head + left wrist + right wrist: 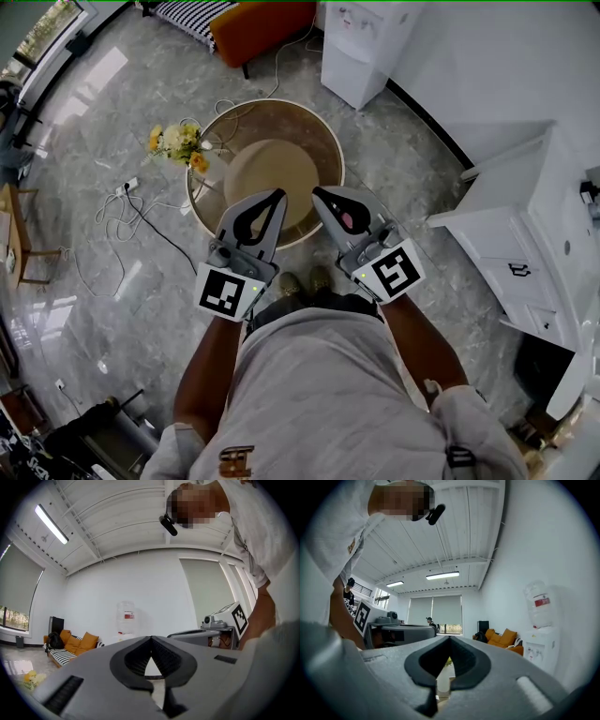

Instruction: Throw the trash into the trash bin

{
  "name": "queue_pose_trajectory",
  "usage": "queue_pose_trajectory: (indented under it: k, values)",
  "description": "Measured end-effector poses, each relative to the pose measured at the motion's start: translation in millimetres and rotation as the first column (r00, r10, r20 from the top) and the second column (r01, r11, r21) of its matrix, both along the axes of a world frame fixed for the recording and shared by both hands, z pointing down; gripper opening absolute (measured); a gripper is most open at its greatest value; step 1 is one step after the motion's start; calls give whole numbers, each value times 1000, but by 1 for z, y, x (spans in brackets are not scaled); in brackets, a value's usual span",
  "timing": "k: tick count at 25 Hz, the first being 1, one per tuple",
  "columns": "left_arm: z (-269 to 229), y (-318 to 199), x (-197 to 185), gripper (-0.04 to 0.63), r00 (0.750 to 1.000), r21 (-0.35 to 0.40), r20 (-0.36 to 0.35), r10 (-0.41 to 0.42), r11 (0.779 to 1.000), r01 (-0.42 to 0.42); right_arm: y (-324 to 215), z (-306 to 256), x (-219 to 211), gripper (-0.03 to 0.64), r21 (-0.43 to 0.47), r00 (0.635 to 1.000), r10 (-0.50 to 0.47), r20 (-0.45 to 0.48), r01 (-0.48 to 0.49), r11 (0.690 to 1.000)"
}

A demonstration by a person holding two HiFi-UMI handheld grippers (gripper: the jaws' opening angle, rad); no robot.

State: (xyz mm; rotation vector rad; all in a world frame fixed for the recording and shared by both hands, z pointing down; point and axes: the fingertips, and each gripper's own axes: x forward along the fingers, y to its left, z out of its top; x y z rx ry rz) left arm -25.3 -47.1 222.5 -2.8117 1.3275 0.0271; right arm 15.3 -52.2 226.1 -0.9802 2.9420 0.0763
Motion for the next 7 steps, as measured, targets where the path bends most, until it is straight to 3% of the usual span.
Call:
queue_pose_trajectory:
  k: [7]
  values:
    - [-5,-1,-1,0,1000,15,2,5,1000,-5,-3,-3,2,0,14,1000,11,5,-11,1000]
